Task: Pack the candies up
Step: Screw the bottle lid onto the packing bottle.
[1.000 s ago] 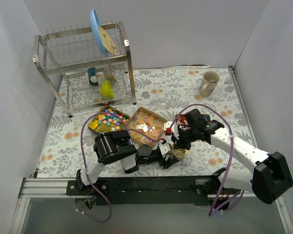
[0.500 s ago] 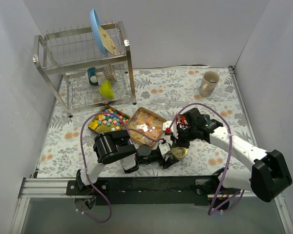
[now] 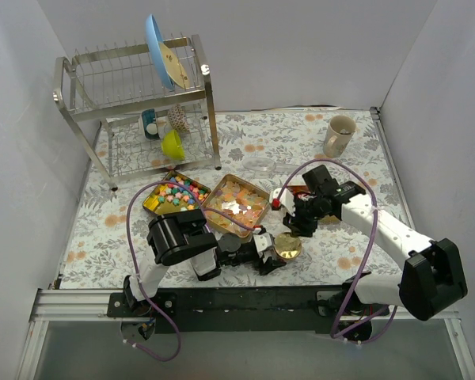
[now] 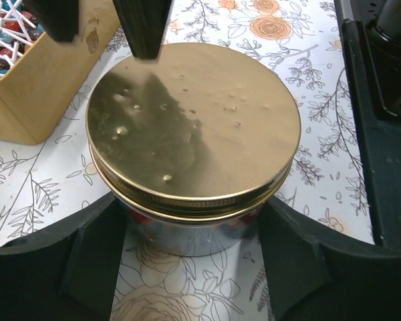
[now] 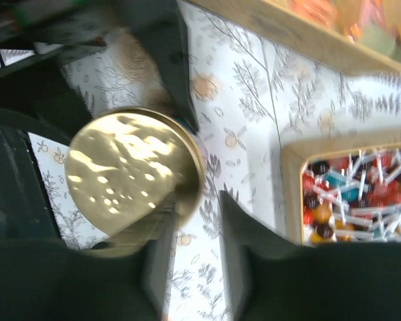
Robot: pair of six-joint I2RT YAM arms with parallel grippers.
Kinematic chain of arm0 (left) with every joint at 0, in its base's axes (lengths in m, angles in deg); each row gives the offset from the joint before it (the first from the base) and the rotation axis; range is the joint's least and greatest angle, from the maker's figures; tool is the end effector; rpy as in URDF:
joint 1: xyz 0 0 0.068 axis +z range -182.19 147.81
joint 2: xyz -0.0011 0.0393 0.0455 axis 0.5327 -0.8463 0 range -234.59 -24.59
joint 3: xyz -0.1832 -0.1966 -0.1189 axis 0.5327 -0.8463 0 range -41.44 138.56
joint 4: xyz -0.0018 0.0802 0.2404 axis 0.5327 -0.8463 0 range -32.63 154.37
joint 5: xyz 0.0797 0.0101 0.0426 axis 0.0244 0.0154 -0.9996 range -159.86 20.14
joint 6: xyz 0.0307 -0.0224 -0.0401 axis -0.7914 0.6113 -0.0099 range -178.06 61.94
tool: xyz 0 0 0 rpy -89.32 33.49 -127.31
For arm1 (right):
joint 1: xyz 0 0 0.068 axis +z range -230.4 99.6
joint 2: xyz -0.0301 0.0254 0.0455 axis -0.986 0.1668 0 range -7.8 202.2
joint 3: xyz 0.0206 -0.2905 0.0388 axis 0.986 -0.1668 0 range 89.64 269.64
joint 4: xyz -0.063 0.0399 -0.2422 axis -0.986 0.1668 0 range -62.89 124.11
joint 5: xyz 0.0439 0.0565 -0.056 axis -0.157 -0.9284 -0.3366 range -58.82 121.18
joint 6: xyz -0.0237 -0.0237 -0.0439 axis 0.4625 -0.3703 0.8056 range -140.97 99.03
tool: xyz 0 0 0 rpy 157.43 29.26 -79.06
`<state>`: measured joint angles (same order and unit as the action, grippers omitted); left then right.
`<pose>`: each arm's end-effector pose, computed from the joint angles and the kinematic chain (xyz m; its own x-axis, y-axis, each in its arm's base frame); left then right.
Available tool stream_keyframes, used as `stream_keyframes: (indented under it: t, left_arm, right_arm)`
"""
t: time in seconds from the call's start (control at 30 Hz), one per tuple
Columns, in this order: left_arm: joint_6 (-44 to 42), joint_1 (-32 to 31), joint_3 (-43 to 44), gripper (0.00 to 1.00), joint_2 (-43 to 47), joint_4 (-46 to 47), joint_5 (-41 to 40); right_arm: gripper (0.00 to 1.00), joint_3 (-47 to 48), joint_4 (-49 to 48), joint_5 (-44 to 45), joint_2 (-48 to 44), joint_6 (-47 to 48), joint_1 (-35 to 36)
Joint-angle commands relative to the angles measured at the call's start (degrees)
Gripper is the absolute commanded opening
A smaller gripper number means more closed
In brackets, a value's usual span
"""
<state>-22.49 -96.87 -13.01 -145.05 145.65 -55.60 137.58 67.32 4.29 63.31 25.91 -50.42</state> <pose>0.1305 -0.2977 0.1008 -0.6347 0.0235 -0.7724 0.7504 0.2573 -0.6089 0.1792 0.1230 0.2498 -0.0760 -0.7953 -0.6014 -0.9898 0.1328 -0.0506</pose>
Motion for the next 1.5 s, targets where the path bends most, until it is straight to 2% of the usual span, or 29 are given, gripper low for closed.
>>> stream_keyframes:
  t: [0.0,0.03,0.1,0.13,0.17,0.27,0.67,0.9,1.47]
  left_arm:
    - [1.3,-0.3,-4.3,0.0,-1.8,8.7,3.8]
    - [1.3,-0.3,-4.4,0.0,-1.7,7.9,4.3]
    - [1.3,-0.3,-4.3,0.0,-1.7,7.6,4.5]
    - [1.4,-0.3,-4.3,0.0,-1.6,7.3,4.6]
    - [1.3,-0.3,-4.4,0.0,-1.4,7.3,4.5]
    - [1.3,-0.3,-4.5,0.0,-1.3,7.0,4.5]
    - [1.5,-0.3,-4.2,0.0,-1.4,6.3,4.0]
    - [1.3,-0.3,-3.9,0.0,-2.0,6.6,3.7]
    - [1.6,0.0,-2.8,0.0,-3.2,6.2,3.5]
  right_arm:
    - [0.55,6.5,10.4,5.6,1.8,2.3,-1.4]
    - [0.58,7.2,11.4,4.1,1.9,3.7,-1.5]
    - [0.71,7.3,12.4,3.2,2.0,6.3,-1.5]
    - [0.8,7.1,12.5,1.9,2.1,6.9,-1.5]
    - [0.98,7.2,13.1,0.9,2.1,7.6,-1.5]
    - [0.98,7.8,13.3,-2.1,1.8,10.7,-0.6]
    - [0.98,5.8,11.7,-1.1,2.5,21.6,8.2]
    - [0.98,5.8,13.4,-2.1,5.1,24.9,8.8]
    - [0.97,1.5,12.1,-0.6,2.7,29.7,9.7]
